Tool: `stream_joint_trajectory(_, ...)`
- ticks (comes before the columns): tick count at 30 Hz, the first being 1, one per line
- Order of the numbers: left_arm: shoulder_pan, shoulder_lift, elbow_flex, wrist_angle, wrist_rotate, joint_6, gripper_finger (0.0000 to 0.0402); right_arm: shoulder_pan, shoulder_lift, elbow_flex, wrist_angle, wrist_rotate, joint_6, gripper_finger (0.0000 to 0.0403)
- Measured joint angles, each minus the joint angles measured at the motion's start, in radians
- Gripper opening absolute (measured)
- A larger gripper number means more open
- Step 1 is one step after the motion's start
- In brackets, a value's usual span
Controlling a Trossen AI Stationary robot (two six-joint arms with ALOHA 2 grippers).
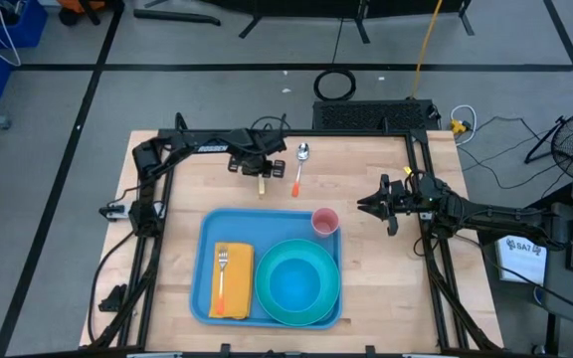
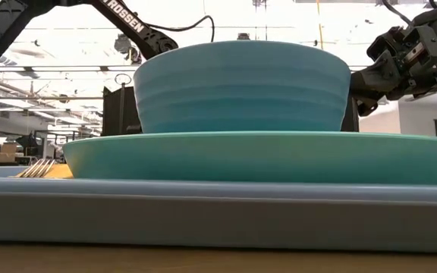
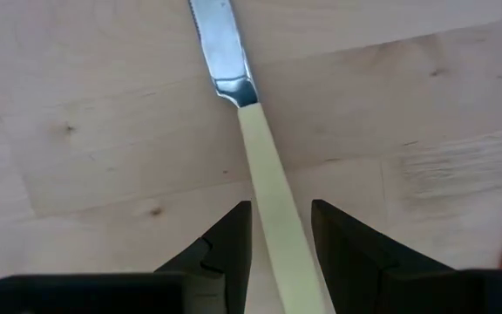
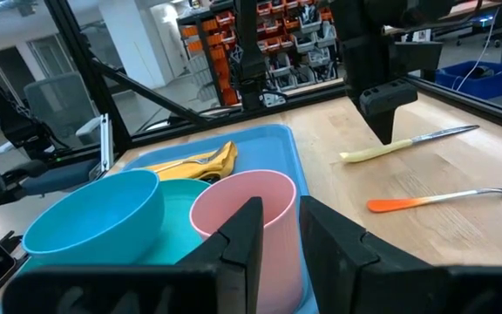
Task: Set up tray
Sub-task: Put the orange spoon on the yellow napkin to the right of the orange fork
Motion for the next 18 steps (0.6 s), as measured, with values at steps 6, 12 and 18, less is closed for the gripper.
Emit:
stream_joint_trajectory(6, -0.016, 0.0, 0.0, 0.002, -0.033, -0.02, 0.0124, 0.0, 0.0, 0.0, 0.015, -0.001, 0.008, 0.0068)
stream_joint_trajectory(12, -0.025, 0.0, 0.0, 0.002, -0.036, -0.038, 0.0124, 0.0, 0.0, 0.0, 0.021, -0.001, 0.008, 0.0068)
stream_joint_trajectory(18, -0.024, 0.0, -0.001, -0.008, -0.027, -0.061, 0.0124, 0.0, 0.0, 0.0, 0.022, -0.002, 0.014, 0.0068)
